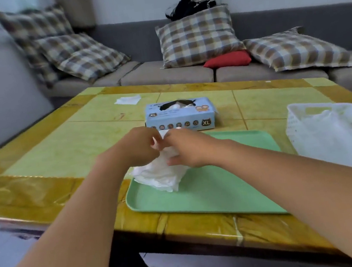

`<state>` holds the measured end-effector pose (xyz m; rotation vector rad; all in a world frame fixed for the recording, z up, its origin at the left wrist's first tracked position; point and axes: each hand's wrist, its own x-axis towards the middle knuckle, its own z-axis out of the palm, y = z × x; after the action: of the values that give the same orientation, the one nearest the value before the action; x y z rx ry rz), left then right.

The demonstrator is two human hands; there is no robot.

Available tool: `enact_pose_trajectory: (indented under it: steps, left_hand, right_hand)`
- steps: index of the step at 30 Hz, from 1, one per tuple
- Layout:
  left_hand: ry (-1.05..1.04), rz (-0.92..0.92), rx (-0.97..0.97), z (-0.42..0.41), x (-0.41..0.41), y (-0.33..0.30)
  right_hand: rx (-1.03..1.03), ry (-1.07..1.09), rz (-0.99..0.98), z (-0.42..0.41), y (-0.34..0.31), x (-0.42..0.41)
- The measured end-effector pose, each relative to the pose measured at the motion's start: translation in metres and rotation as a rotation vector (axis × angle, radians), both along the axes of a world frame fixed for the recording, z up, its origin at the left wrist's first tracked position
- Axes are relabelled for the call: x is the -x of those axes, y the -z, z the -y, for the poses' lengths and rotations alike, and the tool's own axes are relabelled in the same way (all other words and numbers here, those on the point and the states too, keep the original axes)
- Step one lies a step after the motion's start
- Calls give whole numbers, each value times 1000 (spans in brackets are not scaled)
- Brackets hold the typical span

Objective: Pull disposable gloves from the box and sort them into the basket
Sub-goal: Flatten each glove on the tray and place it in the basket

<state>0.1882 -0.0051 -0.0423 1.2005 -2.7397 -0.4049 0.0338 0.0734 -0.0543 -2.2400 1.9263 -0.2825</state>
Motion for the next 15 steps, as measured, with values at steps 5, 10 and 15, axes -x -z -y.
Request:
enact_pose_trajectory:
  steps: [5, 10, 15]
  left_hand:
    - [71, -30, -62, 8, -18, 4]
    - [159, 79, -108, 19, -7, 15]
    - [164, 129, -103, 25, 2, 15]
  right_hand:
    - [-19, -17, 150, 3, 18, 12]
    - [-20, -28, 253, -15, 9, 48]
    - [-139, -39, 203, -38, 14, 82]
